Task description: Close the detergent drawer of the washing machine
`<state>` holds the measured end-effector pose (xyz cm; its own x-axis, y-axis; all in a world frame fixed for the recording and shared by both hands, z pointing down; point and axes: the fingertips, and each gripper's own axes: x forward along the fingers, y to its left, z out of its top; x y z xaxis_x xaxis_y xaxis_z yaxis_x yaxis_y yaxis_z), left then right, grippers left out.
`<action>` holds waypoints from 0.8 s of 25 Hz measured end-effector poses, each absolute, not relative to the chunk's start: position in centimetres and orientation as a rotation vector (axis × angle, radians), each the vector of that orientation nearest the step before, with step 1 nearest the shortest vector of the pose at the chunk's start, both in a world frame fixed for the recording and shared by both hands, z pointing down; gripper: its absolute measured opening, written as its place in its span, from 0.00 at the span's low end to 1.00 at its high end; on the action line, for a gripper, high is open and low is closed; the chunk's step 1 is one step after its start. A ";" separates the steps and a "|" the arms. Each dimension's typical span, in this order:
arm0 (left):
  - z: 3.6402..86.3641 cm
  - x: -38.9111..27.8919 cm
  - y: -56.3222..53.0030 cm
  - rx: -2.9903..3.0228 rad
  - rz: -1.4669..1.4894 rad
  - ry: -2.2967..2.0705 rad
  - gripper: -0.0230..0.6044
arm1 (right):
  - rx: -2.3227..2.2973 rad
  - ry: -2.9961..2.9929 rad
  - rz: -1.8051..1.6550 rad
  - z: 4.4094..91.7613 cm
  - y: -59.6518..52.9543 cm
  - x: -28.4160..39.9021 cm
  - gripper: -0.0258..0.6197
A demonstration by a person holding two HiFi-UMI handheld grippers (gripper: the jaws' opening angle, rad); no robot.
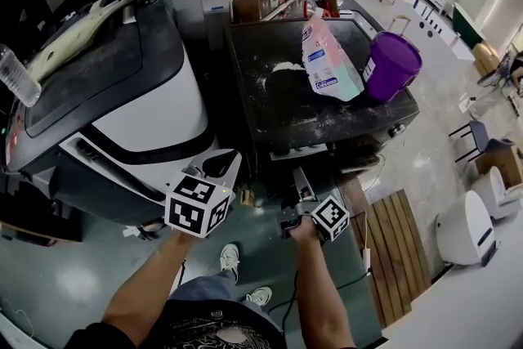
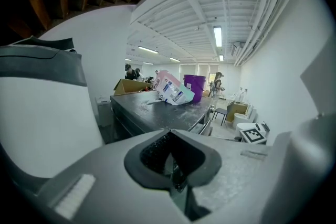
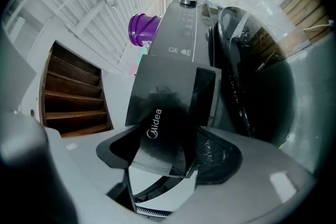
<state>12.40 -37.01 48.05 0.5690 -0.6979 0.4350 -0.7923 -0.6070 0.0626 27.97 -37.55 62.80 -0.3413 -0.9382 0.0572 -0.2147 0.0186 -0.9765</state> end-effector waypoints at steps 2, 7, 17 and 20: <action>48.2 12.1 -37.5 2.554 0.547 -1.232 0.04 | -1.201 1.623 -1.367 62.9 -38.1 27.8 0.55; 48.4 11.7 -38.7 2.565 0.558 -1.208 0.04 | -1.223 1.610 -1.368 63.1 -39.2 27.5 0.55; 48.4 12.6 -40.3 2.600 0.561 -1.157 0.04 | -1.255 1.636 -1.358 63.3 -39.6 27.5 0.56; 47.9 13.4 -40.4 2.617 0.553 -1.139 0.04 | -1.303 1.670 -1.365 63.3 -39.5 27.7 0.55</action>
<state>13.37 -40.39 47.95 0.6258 -0.6516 0.4288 -0.7400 -0.6698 0.0621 27.67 -39.54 63.25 -0.3278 -0.9368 0.1220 -0.3057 -0.0170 -0.9520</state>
